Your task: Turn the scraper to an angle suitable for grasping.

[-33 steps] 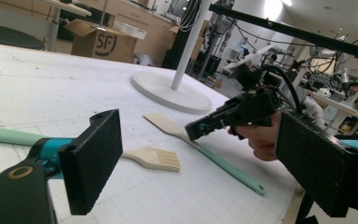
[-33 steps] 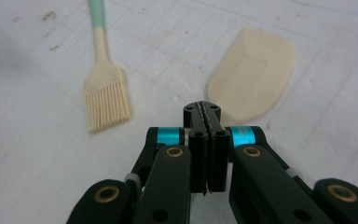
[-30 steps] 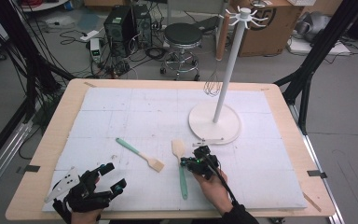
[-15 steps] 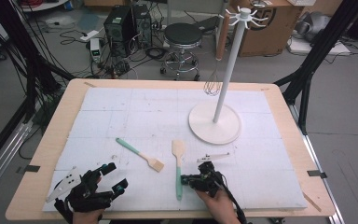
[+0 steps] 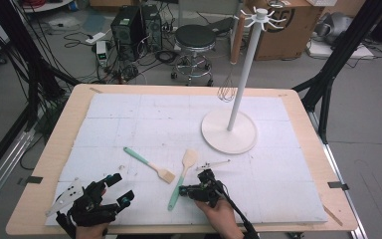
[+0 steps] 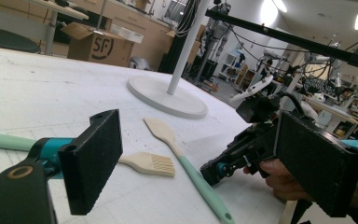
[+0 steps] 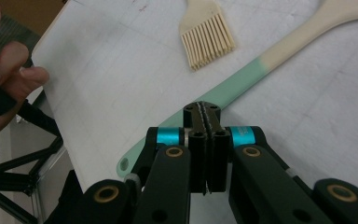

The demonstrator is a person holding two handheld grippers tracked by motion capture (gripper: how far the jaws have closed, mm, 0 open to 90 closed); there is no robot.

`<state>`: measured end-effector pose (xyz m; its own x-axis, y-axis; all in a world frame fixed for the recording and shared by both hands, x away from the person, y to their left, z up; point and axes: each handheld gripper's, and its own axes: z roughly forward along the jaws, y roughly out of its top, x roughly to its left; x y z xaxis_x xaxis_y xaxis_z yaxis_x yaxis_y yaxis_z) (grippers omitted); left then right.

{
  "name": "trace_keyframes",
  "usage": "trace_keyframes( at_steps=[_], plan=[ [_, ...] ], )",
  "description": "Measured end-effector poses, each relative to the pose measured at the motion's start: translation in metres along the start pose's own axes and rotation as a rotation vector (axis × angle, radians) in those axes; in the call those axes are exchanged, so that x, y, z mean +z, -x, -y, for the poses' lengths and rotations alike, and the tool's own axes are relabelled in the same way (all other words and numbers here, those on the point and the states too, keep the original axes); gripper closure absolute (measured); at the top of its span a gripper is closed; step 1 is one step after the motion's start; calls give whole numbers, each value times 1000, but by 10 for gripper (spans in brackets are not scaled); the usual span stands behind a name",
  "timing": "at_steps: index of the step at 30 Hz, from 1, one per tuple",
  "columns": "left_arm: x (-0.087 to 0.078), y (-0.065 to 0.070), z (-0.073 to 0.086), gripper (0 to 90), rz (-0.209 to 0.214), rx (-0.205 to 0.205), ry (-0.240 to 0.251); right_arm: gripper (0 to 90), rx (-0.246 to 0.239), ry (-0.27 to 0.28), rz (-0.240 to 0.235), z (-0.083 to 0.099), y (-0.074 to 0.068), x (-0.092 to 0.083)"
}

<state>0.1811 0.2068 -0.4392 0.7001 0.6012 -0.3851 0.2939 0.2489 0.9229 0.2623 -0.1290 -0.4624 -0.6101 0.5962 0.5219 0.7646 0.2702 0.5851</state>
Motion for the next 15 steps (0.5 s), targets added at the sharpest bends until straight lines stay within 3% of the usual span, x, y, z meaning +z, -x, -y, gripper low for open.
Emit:
trace_keyframes(
  at_steps=[10,13,15],
  plan=[
    [-1,0,-1,159,-1,4,-1,895,35,-7,-33,-8,-1,11],
    [-1,-1,-1,159,-4,3,3,895,55,48,-37,-12,5,5],
    [-1,-1,-1,158,-6,0,2,895,94,79,-45,-19,12,2]
  ],
)
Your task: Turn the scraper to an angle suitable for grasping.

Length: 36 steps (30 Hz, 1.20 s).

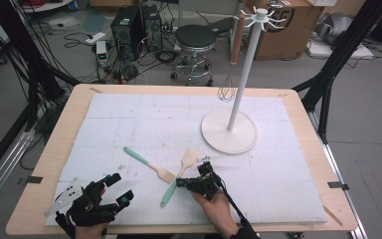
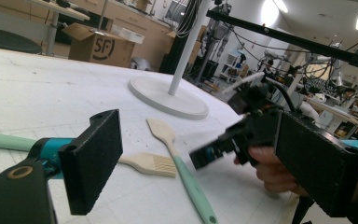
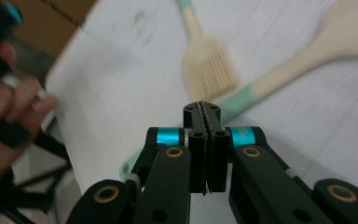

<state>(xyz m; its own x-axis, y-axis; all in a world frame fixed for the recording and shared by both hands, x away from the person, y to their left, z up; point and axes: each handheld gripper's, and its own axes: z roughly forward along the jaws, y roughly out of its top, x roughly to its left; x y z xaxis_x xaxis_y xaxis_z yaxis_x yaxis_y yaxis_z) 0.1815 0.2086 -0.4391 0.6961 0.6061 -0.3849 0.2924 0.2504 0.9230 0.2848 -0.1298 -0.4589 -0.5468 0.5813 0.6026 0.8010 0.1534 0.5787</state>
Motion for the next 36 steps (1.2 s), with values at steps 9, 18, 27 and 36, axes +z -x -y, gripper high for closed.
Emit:
trace_keyframes(
  at_steps=[9,18,27,36],
  plan=[
    [0,-1,0,158,4,2,-1,895,-13,6,110,-35,4,24],
    [-2,-3,0,158,1,-7,3,894,-90,-26,277,-40,-1,32],
    [-2,-1,1,159,-3,-3,-1,895,-227,-43,423,-37,-4,21],
    [-2,-1,1,158,-4,-3,-2,895,-246,-19,516,-32,9,0]
  ],
)
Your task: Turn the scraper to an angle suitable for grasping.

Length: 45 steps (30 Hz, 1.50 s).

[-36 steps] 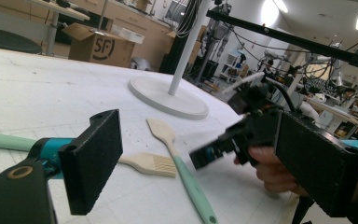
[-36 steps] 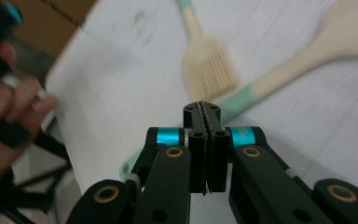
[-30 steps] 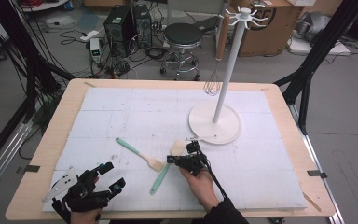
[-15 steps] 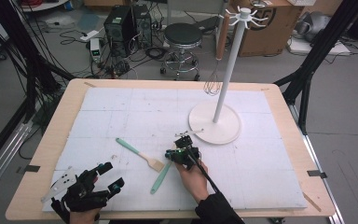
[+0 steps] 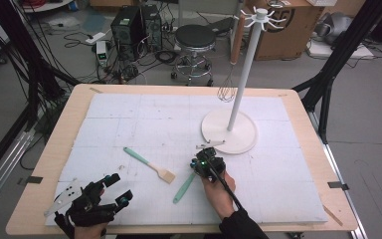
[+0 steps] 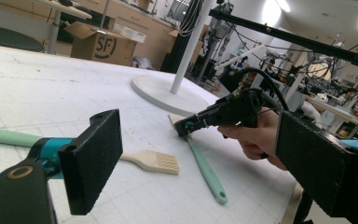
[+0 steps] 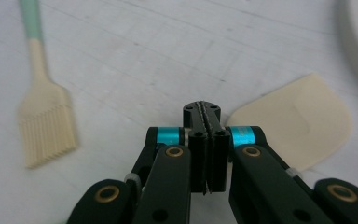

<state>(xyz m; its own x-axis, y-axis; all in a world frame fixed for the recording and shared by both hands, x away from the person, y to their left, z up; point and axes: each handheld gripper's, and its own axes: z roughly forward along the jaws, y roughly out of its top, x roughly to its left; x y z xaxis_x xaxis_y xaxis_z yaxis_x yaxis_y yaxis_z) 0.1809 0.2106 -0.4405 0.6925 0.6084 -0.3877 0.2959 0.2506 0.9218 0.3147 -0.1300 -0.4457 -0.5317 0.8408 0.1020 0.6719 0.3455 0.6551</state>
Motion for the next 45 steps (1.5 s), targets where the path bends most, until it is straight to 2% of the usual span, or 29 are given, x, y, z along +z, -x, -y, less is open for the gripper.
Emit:
trace_keyframes(
  at_steps=[5,8,12,14,17,18,22,27,34,45],
  plan=[
    [1,0,0,159,0,0,-3,895,27,12,18,6,12,-6],
    [1,0,1,158,-1,0,-4,897,51,18,0,10,20,-11],
    [1,0,1,159,-1,-1,-3,896,44,39,32,12,21,-18],
    [2,0,1,158,-1,2,-5,894,63,59,-3,16,25,-18],
    [2,0,1,159,2,2,-7,894,121,71,-106,23,32,-22],
    [3,0,1,159,3,2,-7,895,135,71,-125,27,33,-25],
    [4,0,1,158,2,4,-11,895,142,25,-193,47,26,-35],
    [6,2,1,159,8,8,-14,895,146,11,-277,61,12,-43],
    [7,3,1,158,10,6,-10,894,130,11,-305,52,-6,-30],
    [6,2,0,158,9,5,-9,893,161,16,-335,41,-10,-15]
  ],
)
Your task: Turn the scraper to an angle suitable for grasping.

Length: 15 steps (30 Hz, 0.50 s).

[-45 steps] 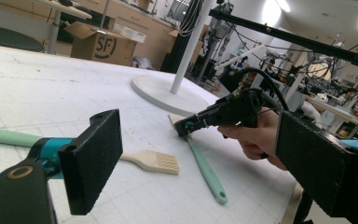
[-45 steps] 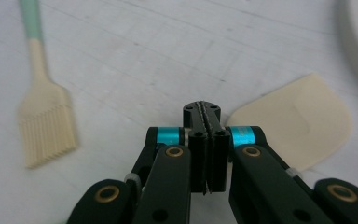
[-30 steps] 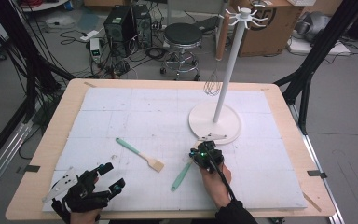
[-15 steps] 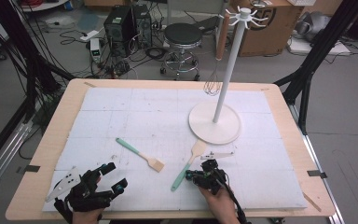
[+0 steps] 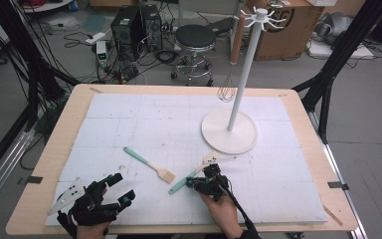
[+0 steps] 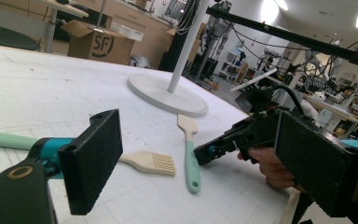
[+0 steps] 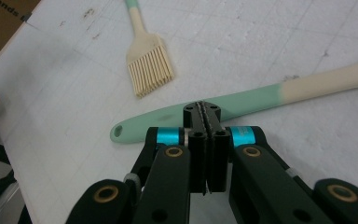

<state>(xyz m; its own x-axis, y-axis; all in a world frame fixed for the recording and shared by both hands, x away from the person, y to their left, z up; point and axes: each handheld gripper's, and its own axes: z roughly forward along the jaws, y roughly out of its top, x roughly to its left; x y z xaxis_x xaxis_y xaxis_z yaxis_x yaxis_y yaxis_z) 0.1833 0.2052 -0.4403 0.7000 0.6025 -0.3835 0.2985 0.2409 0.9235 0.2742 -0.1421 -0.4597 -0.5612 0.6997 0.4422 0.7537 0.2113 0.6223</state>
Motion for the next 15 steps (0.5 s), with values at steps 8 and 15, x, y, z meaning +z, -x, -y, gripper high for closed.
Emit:
trace_keyframes(
  at_steps=[8,15],
  plan=[
    [0,0,0,158,-3,2,-3,893,13,-2,-10,-6,0,6],
    [-1,-1,0,158,-4,-4,-1,893,16,22,-20,-9,3,1]
  ],
)
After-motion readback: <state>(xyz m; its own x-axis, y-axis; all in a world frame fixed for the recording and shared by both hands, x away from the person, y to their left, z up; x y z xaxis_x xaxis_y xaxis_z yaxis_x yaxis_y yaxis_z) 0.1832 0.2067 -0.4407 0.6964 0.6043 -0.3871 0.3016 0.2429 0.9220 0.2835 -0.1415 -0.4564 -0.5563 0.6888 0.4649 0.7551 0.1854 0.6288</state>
